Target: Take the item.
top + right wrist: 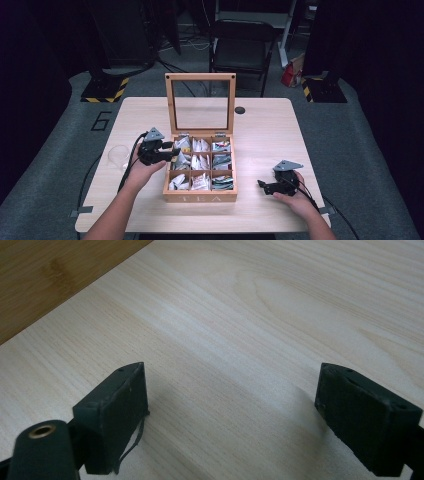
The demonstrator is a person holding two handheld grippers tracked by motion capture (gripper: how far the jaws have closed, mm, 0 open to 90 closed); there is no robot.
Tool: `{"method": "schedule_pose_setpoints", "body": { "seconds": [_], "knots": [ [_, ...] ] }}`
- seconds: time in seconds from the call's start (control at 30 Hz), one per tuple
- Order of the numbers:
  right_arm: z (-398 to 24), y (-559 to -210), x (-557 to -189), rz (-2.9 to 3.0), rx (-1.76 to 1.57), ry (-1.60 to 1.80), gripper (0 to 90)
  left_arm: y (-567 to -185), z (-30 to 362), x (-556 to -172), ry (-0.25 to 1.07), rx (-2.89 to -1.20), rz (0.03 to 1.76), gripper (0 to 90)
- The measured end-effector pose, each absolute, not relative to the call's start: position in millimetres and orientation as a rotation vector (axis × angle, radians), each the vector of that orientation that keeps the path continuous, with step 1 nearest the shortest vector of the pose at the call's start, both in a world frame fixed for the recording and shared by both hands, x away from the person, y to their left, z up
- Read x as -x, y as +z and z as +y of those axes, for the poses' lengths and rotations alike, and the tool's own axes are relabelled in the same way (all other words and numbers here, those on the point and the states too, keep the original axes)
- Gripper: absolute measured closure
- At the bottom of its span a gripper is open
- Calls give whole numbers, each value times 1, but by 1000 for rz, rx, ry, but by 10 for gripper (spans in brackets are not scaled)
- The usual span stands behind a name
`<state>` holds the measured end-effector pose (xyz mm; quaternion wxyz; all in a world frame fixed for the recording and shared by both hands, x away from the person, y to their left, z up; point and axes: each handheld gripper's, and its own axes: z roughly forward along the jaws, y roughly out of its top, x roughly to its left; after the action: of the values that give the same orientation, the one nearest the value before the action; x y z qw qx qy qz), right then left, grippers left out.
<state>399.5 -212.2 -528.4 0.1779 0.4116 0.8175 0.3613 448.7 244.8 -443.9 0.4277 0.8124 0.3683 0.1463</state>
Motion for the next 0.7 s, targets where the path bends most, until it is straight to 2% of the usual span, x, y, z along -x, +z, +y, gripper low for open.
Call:
{"method": "schedule_pose_setpoints", "body": {
  "seconds": [0.7],
  "knots": [
    [-212,-528,-399,2313,-1166,1023,129,-450,234,-449,311,-2050,897,531]
  ]
}}
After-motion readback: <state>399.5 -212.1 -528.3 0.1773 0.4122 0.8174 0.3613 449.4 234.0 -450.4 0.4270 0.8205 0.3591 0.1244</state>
